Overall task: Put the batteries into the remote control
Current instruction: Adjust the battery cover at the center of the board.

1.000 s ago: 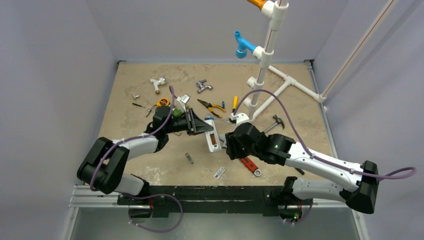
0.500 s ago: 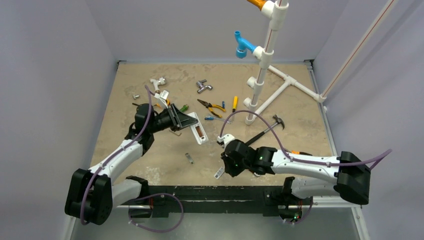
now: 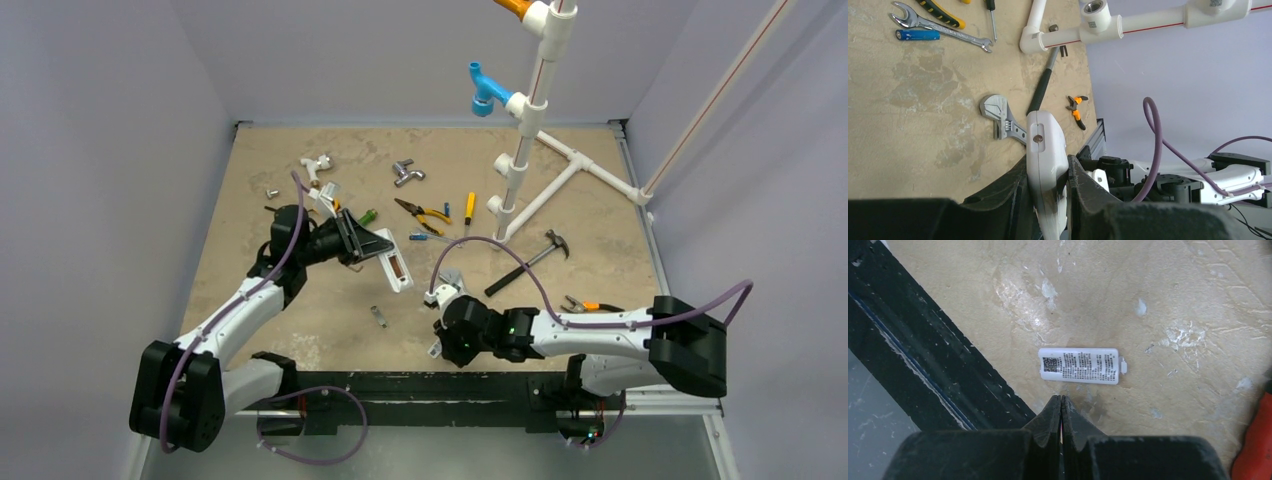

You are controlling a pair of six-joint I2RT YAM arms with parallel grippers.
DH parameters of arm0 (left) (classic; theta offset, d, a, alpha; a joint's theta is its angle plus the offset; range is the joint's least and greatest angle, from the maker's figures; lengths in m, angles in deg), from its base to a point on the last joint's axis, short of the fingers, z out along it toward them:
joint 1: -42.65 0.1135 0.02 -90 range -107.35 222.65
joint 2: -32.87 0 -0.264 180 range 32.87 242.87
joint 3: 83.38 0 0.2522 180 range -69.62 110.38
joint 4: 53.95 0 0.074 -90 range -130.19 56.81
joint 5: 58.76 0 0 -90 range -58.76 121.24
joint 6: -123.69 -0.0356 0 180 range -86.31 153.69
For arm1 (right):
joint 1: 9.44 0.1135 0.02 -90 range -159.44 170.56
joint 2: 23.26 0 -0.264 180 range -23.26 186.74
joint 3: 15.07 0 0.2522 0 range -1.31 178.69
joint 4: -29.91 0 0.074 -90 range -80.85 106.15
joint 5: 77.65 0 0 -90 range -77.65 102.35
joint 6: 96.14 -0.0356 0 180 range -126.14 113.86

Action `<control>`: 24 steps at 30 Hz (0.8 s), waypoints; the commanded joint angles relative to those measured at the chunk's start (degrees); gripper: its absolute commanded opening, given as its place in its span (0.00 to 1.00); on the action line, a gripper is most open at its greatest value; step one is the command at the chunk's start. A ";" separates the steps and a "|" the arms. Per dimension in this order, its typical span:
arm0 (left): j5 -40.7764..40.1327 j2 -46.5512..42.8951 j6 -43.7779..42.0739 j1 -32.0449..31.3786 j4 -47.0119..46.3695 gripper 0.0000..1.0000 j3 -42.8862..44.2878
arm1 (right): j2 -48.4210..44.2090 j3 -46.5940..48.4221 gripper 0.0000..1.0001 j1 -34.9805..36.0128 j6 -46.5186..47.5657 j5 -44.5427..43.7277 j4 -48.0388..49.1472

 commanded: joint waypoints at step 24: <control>-0.27 -4.81 -7.38 8.24 9.29 0.00 3.84 | 9.46 2.07 0.00 0.67 2.12 -4.65 10.38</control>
